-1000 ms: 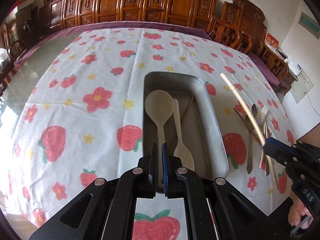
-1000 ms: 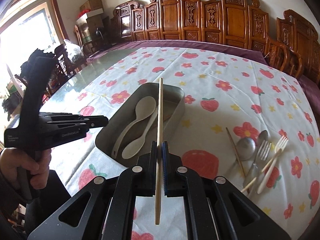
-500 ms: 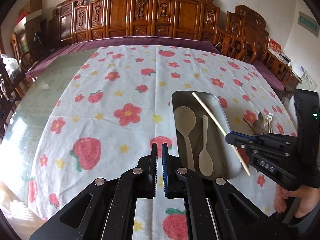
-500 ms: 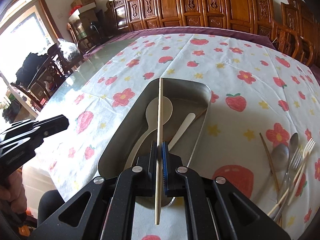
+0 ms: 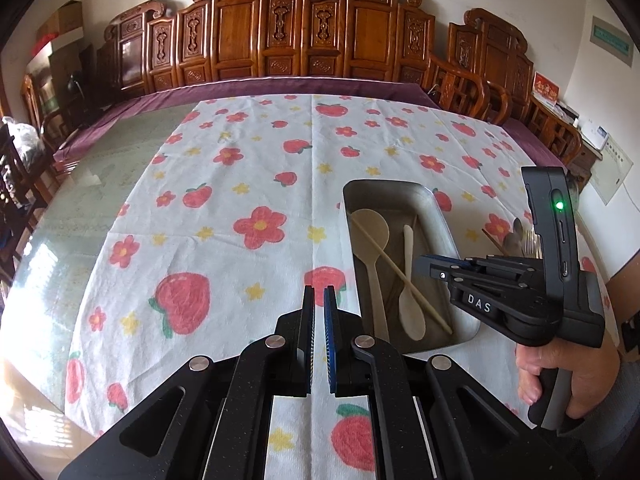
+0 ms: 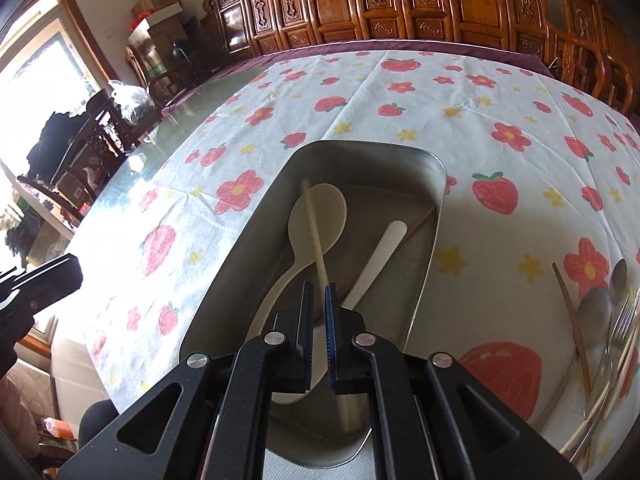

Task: Organize utensils
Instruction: 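Lower the chopstick into the metal tray and open the right gripper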

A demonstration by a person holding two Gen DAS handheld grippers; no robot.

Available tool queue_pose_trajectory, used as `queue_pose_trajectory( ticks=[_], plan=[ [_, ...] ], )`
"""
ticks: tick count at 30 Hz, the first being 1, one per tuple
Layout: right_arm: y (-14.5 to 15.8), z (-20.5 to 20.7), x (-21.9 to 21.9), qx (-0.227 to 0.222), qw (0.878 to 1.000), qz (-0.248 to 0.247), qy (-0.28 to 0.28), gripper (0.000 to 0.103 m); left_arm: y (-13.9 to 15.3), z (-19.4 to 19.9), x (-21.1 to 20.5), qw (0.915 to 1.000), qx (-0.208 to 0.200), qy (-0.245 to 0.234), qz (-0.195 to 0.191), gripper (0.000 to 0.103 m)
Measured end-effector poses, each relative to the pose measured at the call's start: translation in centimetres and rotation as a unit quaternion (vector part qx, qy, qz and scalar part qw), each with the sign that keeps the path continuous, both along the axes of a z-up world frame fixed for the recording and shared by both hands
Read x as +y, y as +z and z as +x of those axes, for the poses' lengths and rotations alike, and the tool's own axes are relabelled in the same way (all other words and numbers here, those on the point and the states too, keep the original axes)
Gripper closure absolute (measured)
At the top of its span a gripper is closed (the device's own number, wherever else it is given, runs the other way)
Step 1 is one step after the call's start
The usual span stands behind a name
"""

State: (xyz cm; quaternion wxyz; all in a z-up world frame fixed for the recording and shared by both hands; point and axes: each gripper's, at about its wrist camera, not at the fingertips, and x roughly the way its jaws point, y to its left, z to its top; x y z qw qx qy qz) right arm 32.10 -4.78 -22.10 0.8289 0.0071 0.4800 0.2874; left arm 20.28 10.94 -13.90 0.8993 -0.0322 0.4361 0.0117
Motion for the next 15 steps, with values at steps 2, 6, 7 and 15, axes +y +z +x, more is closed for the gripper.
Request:
queue_pose_trajectory(
  ticks=[2, 6, 7, 15],
  plan=[
    [0.3, -0.1, -0.2, -0.005, 1.0, 0.003, 0.002, 0.096, 0.0, 0.0, 0.0, 1.0, -0.001, 0.001, -0.001, 0.099],
    [2.3, -0.9, -1.5, -0.034, 0.999, 0.014, 0.006, 0.096, 0.0, 0.0, -0.3, 1.0, -0.002, -0.004, -0.004, 0.099],
    [3.0, -1.3, -2.2, -0.044, 0.999, 0.018, 0.006, 0.096, 0.1, -0.1, -0.5, 1.0, -0.003, -0.006, -0.004, 0.099],
    [6.1, -4.5, -9.7, -0.093, 0.996, 0.009, -0.014, 0.096, 0.3, 0.4, -4.1, 0.9992, -0.009, -0.038, -0.011, 0.087]
  ],
)
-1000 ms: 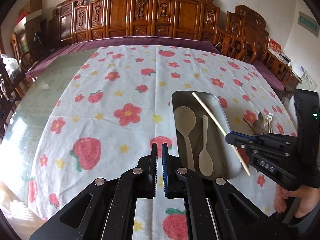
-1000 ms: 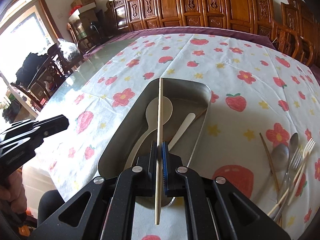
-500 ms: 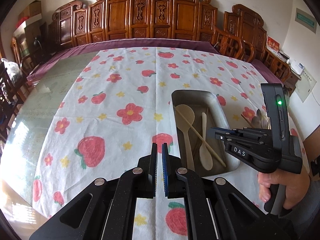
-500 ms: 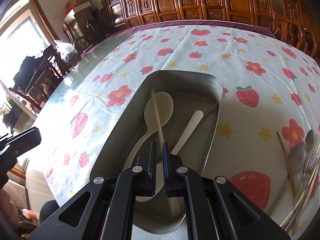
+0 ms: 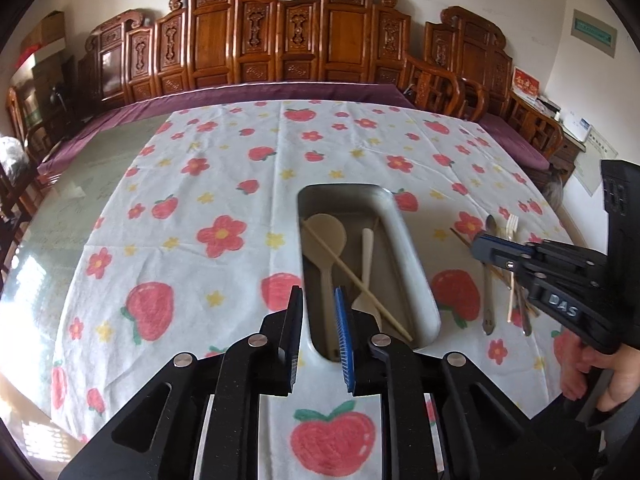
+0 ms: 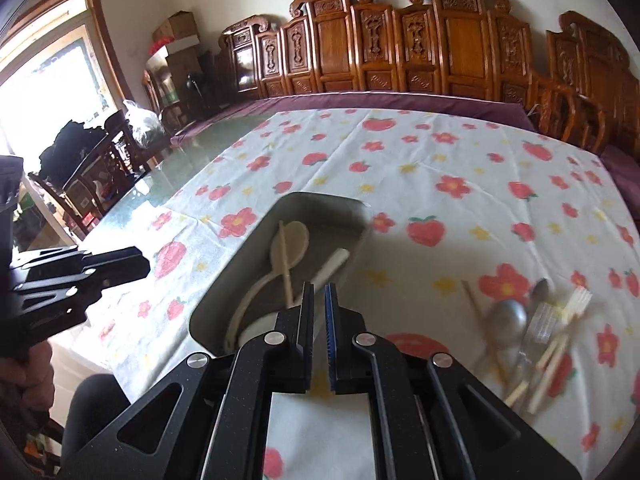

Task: Organize utensils
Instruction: 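Lower the chopstick into the metal tray and open the right gripper, then move the right gripper toward the metal forks and spoons, then grasp a metal fork with the right gripper and lift it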

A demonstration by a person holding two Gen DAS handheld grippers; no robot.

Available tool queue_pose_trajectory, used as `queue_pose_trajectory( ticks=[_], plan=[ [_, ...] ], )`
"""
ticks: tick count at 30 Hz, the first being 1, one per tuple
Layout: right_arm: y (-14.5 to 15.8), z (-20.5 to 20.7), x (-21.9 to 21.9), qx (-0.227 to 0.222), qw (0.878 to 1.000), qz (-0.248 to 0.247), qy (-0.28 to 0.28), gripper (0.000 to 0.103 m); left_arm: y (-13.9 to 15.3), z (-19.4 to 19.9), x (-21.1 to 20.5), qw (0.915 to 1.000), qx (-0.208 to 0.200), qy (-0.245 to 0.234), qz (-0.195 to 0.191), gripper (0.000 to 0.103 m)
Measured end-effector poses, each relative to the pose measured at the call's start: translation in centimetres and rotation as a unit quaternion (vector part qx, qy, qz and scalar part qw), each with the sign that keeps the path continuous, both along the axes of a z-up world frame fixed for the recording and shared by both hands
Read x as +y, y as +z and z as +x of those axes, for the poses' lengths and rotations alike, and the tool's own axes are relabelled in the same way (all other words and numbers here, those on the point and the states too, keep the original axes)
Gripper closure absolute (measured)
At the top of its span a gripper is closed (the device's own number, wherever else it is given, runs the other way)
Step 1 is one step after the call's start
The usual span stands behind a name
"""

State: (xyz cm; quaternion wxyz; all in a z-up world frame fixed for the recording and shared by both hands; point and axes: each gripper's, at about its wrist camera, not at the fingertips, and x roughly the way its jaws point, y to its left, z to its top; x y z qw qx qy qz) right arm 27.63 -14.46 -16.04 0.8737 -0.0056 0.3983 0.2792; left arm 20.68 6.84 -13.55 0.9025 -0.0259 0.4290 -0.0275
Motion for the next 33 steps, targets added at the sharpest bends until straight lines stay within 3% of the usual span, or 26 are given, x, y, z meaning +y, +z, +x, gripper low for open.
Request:
queue_pose_trajectory(
  ticks=[5, 12, 16, 22, 25, 33],
  plan=[
    [-0.8, -1.1, -6.0, -0.007, 0.998, -0.039, -0.04, 0.096, -0.3, 0.6, -3.1, 0.9997, 0.002, -0.025, -0.009, 0.084],
    [-4.4, -0.1, -12.0, 0.025, 0.993, -0.062, -0.095, 0.096, -0.7, 0.6, -6.6, 0.9987, 0.003, -0.05, -0.007, 0.08],
    [-6.1, 0.4, -12.9, 0.039, 0.992, -0.064, -0.107, 0.084, -1.2, 0.3, -7.7, 0.9982, 0.008, -0.058, -0.008, 0.077],
    [-8.5, 1.8, -12.7, 0.068, 0.988, -0.073, -0.117, 0.084, -2.3, -0.2, -9.0, 0.9973, 0.021, -0.07, -0.006, 0.076],
    [-9.5, 2.5, -13.0, 0.097, 0.986, -0.052, -0.128, 0.084, -2.8, -0.5, -9.4, 0.997, 0.025, -0.073, -0.005, 0.076],
    [-10.0, 3.2, -13.4, 0.117, 0.981, -0.054, -0.147, 0.086, -3.6, -1.0, -10.2, 0.9961, 0.033, -0.082, -0.008, 0.076]
  ],
)
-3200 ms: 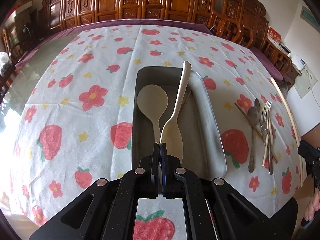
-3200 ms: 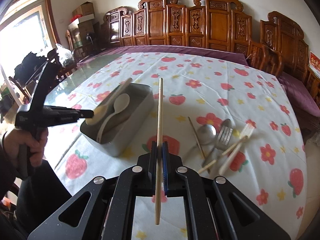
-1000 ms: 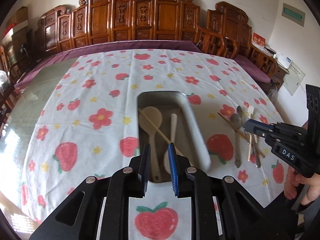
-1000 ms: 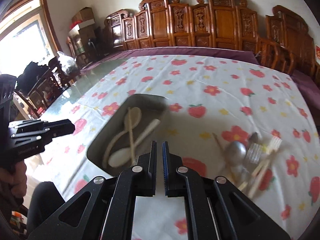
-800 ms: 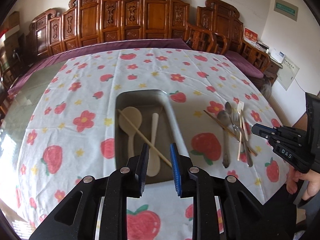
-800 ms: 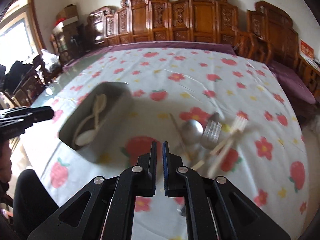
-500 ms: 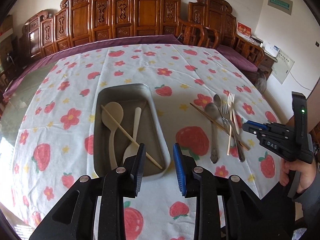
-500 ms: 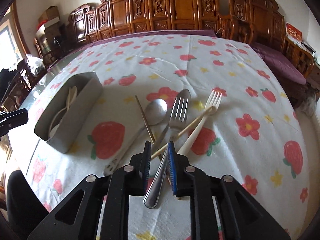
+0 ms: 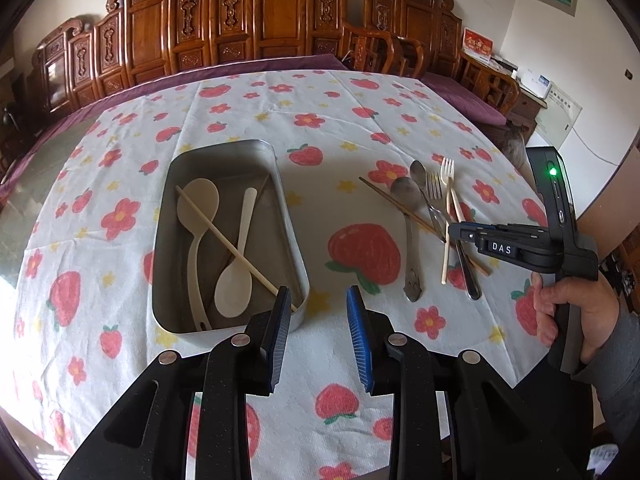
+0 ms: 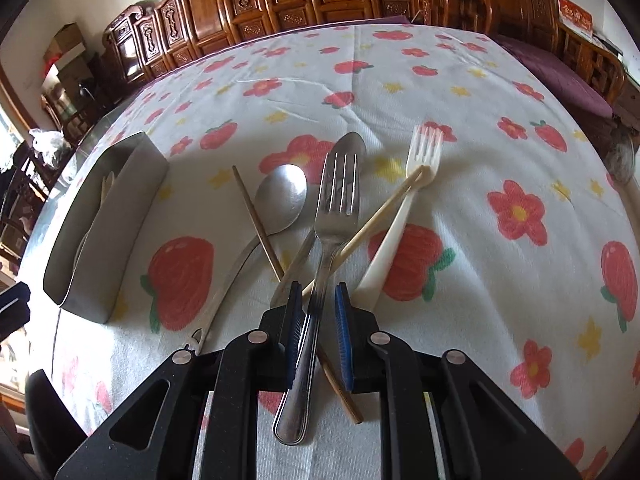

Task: Organize utensils
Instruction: 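Grasp a metal fork with the right gripper and lift it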

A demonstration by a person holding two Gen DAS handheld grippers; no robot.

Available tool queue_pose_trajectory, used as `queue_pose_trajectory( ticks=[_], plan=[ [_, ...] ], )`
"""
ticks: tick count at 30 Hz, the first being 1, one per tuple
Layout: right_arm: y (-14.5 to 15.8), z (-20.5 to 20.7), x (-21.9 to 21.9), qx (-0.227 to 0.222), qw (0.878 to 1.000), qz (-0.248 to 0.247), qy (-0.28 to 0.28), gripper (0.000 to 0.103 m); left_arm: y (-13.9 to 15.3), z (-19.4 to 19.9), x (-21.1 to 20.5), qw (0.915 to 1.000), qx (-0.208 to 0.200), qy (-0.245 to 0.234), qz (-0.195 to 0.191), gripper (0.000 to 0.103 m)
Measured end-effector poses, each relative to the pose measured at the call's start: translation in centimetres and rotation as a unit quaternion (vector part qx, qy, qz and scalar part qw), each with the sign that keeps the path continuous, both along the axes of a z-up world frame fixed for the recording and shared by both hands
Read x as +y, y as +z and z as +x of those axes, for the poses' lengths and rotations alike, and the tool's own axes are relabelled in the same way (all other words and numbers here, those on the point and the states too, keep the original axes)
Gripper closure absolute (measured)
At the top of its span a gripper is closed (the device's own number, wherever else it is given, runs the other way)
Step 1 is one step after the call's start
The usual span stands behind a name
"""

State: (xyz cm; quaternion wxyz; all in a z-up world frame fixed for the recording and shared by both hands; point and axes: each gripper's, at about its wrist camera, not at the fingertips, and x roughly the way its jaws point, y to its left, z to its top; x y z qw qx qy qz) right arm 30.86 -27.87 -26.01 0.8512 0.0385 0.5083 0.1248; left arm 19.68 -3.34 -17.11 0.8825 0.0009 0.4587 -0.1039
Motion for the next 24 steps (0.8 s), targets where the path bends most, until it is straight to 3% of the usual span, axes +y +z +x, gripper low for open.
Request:
queue_pose_trajectory(
  ticks=[7, 16, 19, 24],
  plan=[
    [0.3, -0.3, 0.9, -0.008, 0.998, -0.063, 0.017, 0.092, -0.7, -0.1, -1.5, 0.9998, 0.006, -0.017, 0.001, 0.076],
    [0.0, 1.0, 0.1, 0.014, 1.0, -0.006, 0.012, 0.095, -1.5, 0.3, -3.1, 0.9994, 0.013, -0.03, 0.007, 0.075],
    [0.6, 0.7, 0.2, 0.005, 1.0, 0.003, 0.016, 0.101, -1.8, 0.5, -3.6, 0.9993, 0.017, -0.034, 0.009, 0.075],
    [1.8, 0.2, 0.1, -0.013, 0.999, 0.01, 0.028, 0.101, -2.4, 1.1, -4.7, 0.9987, 0.023, -0.043, 0.014, 0.075]
  ],
)
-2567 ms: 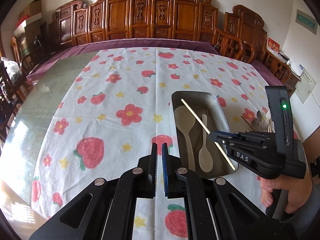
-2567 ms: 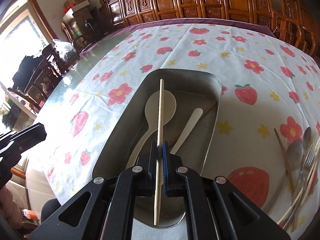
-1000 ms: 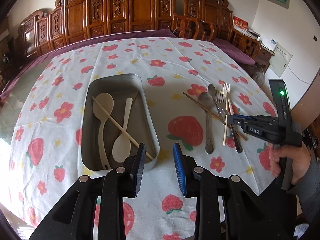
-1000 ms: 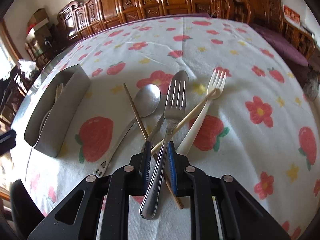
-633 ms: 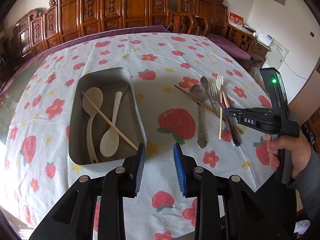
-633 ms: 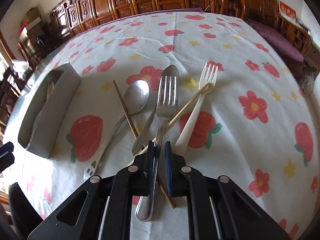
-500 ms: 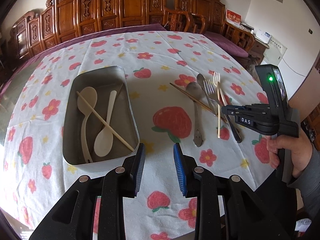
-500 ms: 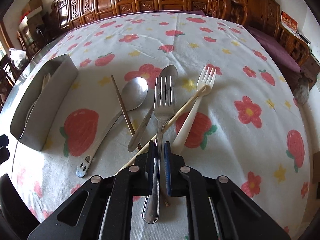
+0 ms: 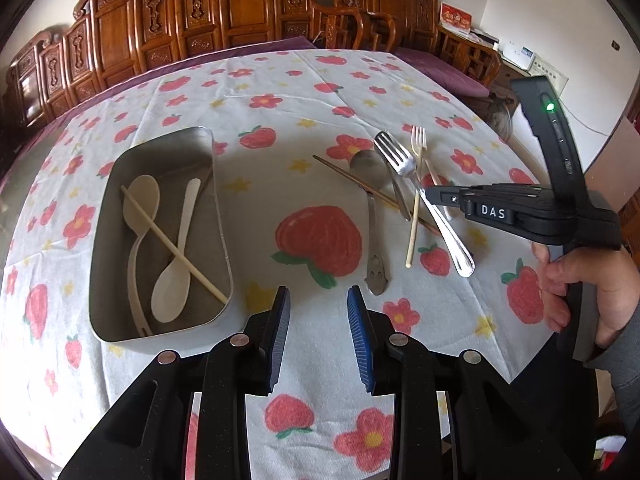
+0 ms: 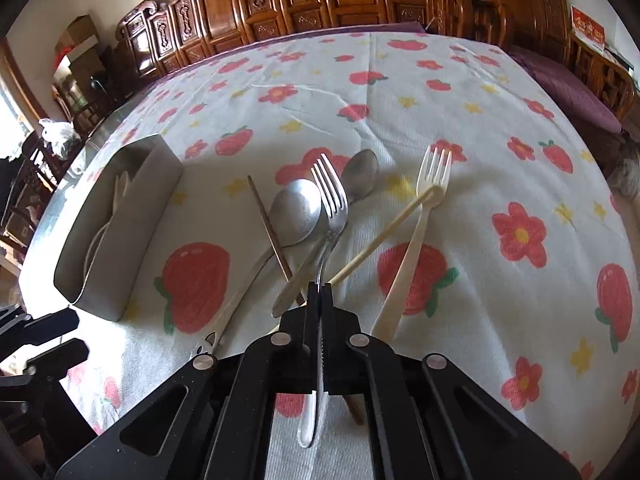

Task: Organize utensils
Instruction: 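Grasp a metal fork with the right gripper and lift it, then grasp a wooden chopstick with the left gripper while the right gripper holds the fork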

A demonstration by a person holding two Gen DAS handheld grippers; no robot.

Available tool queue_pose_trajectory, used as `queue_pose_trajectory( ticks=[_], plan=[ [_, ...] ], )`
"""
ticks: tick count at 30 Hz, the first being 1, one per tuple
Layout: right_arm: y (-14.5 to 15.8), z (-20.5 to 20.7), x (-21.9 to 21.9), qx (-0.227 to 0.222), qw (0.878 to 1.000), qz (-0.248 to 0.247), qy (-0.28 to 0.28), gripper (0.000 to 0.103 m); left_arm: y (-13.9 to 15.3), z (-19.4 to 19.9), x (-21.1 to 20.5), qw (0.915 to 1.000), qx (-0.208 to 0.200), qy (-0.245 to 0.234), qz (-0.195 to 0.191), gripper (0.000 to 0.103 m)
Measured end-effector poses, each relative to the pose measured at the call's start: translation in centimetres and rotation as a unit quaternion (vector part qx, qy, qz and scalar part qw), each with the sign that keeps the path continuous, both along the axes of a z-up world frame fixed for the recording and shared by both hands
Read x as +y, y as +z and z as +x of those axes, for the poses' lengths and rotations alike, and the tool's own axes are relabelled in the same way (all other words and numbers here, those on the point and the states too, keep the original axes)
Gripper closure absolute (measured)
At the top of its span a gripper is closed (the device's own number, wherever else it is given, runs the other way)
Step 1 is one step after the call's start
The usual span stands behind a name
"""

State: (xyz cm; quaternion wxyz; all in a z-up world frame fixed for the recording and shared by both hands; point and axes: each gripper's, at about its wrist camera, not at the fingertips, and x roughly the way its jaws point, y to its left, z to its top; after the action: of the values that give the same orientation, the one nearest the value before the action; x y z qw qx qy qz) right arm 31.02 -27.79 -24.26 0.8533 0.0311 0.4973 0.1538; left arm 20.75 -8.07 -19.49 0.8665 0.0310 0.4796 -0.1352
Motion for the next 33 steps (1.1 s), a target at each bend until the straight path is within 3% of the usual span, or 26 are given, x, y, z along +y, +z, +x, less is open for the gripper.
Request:
queue_pose_trajectory(
  ticks=[6, 12, 19, 26, 33],
  plan=[
    [1.9, -0.9, -2.3, -0.02, 1.0, 0.013, -0.004, 0.101, -0.3, 1.0, -2.0, 0.9998, 0.002, -0.018, 0.003, 0.075],
    [2.8, -2.0, -4.8, -0.037, 0.999, -0.007, -0.004, 0.101, -1.3, 2.5, -4.7, 0.9989, 0.008, -0.045, 0.004, 0.075],
    [0.9, -3.3, -7.8, -0.03, 0.999, -0.034, -0.024, 0.101, -2.3, 4.0, -7.4, 0.9972, 0.01, -0.073, -0.008, 0.075],
    [-1.4, -3.4, -9.2, -0.009, 0.999, -0.034, -0.037, 0.101, -4.4, 5.7, -9.3, 0.9951, 0.04, -0.089, -0.013, 0.076],
    [-1.6, -3.4, -9.0, -0.012, 0.998, -0.042, -0.035, 0.102, -5.6, 7.0, -9.9, 0.9933, 0.063, -0.092, -0.031, 0.091]
  ],
)
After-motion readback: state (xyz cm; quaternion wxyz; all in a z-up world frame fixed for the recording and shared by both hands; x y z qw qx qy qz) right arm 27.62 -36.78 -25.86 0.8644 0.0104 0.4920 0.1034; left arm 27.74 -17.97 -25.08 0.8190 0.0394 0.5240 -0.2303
